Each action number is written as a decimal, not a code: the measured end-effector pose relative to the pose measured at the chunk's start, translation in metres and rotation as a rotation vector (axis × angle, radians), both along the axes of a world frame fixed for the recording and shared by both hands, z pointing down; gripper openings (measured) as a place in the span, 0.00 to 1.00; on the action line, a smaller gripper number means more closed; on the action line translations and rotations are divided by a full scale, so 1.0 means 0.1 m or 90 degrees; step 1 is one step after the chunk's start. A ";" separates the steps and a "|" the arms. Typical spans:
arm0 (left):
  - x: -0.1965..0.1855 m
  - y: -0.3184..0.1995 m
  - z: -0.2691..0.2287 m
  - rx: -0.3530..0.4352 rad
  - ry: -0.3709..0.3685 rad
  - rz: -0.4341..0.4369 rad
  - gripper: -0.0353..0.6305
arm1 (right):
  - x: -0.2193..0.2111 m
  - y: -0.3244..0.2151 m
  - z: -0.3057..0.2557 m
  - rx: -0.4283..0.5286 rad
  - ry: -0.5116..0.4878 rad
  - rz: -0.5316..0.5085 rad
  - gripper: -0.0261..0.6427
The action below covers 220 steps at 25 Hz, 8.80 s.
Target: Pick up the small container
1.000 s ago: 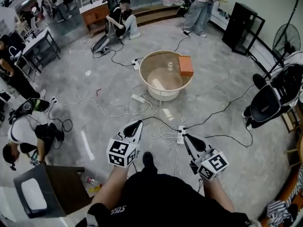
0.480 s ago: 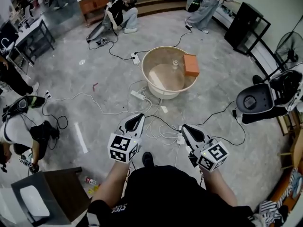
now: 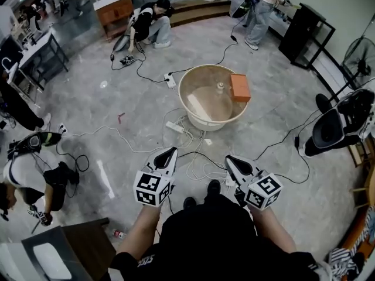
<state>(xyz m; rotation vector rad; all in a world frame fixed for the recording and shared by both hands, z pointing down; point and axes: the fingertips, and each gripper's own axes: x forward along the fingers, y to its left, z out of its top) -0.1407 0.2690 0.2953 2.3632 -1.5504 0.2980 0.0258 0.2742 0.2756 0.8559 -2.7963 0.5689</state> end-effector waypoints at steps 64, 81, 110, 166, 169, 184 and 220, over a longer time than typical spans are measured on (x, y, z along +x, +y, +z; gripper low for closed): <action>-0.13 -4.54 0.67 -0.053 -0.011 0.124 0.08 | -0.15 -4.55 0.93 -0.078 0.071 0.105 0.06; 0.61 -5.71 1.69 -0.105 -0.016 0.150 0.08 | 0.34 -5.86 2.22 -0.088 0.119 0.097 0.15; 0.91 -6.81 5.23 -0.156 -0.020 0.130 0.08 | 0.26 -6.92 5.75 -0.105 0.183 0.121 0.39; 0.01 -6.12 3.80 -0.135 -0.036 0.076 0.08 | -0.20 -6.83 4.54 -0.057 0.205 0.161 0.55; -0.04 -5.99 3.22 -0.118 -0.056 0.098 0.08 | -0.26 -6.61 3.84 -0.045 0.181 0.165 0.55; -0.18 -5.24 1.02 -0.038 -0.044 0.133 0.08 | -0.55 -5.40 1.34 0.046 0.115 0.140 0.55; 0.11 -4.68 -0.20 0.016 -0.053 0.059 0.08 | 0.22 -4.76 -0.10 0.090 0.017 0.113 0.55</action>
